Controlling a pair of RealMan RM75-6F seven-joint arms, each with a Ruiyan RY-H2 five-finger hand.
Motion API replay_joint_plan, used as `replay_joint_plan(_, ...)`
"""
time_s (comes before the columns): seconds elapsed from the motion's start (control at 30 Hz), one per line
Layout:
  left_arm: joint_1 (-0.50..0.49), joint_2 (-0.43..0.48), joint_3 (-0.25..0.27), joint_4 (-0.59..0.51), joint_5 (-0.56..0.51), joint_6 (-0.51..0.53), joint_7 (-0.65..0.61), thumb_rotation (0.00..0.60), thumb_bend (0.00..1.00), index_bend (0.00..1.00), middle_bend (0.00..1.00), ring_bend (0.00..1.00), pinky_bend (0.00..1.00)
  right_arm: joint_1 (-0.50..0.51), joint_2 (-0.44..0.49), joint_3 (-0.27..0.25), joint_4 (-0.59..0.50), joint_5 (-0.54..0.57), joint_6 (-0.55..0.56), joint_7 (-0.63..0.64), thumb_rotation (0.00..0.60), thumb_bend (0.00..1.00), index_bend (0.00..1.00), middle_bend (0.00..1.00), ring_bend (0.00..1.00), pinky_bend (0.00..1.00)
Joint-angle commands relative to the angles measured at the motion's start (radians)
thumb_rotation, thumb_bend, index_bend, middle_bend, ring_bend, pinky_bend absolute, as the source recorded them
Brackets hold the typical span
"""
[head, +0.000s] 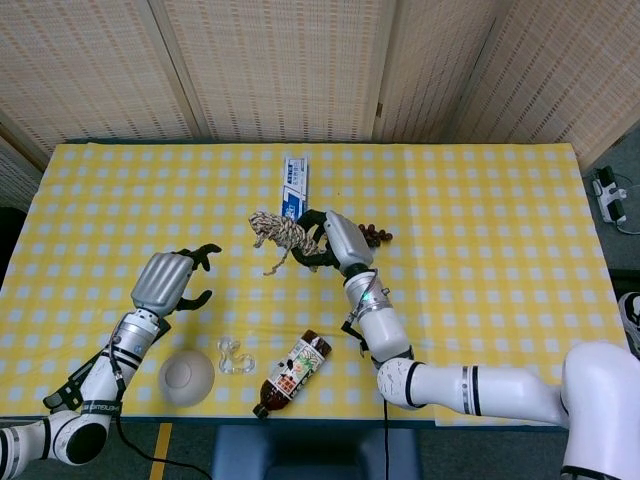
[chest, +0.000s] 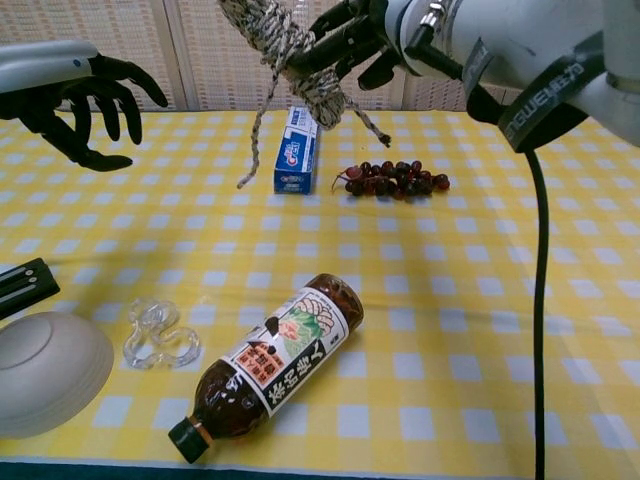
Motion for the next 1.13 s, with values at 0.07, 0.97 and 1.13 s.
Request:
replay_joint_plan(0.07, 0.039, 0.009, 0.014, 0.041, 0.009, 0.026, -0.045, 0.600, 0.33, 0.25, 0.43, 0.40, 0.48, 0.013, 0.050, -0.022, -0.037, 0.039, -0.021, -0.054, 0.600, 0.44, 1.00, 0.89, 1.00, 0.98)
replay_joint_plan(0.97, 0.393, 0.001, 0.189, 0.349, 0.290, 0.357, -0.302, 0.600, 0.32, 0.19, 0.22, 0.16, 0.15, -0.064, 0.180, -0.063, -0.117, -0.010, -0.124, 0.096, 0.600, 0.44, 1.00, 0.89, 1.00, 0.98)
replay_joint_plan(1.13, 0.463, 0.037, 0.220, 0.272, 0.310, 0.410, -0.279, 0.600, 0.32, 0.18, 0.19, 0.13, 0.14, -0.073, 0.196, -0.076, -0.120, -0.026, -0.133, 0.118, 0.600, 0.44, 1.00, 0.89, 1.00, 0.98)
